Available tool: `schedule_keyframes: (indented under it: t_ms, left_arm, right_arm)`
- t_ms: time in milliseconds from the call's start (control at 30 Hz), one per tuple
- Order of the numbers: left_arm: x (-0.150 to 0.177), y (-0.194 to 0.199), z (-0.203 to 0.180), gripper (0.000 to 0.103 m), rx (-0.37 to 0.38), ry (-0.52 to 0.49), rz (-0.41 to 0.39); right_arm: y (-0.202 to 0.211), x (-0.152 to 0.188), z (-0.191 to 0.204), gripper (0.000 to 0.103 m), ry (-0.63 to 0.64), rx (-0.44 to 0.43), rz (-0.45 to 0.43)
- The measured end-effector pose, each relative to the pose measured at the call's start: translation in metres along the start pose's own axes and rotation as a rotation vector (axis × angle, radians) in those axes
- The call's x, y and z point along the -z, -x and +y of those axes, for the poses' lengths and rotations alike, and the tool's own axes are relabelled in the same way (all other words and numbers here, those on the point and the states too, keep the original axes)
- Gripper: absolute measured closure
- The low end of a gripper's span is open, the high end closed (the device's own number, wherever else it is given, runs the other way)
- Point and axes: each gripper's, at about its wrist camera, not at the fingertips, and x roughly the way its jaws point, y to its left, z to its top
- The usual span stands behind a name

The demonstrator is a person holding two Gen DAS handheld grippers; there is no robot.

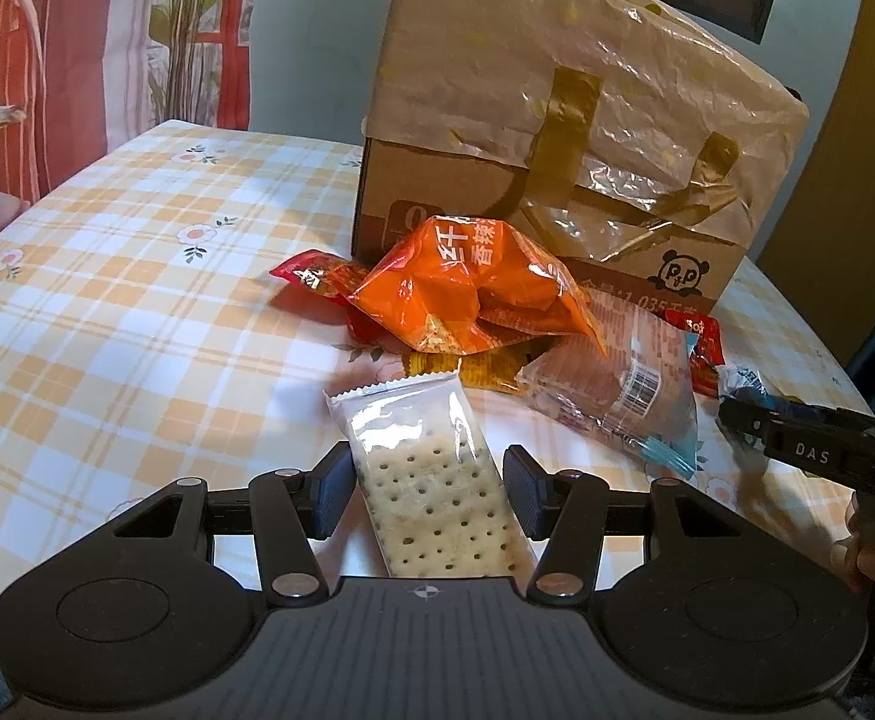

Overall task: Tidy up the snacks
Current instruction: 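Grasp the white cracker pack with the left tool while the right tool grasps the black-filled wrapped snack, then lift both held snacks and carry them over the cardboard box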

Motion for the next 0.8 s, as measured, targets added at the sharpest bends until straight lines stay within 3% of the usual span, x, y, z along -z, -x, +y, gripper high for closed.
schedule_keyframes:
  t_ms: [800]
  left_arm:
    - [-0.005, 0.010, 0.004, 0.047, -0.036, 0.014, -0.051]
  right_arm:
    - [0.018, 0.002, -0.003, 0.053, -0.016, 0.015, -0.107]
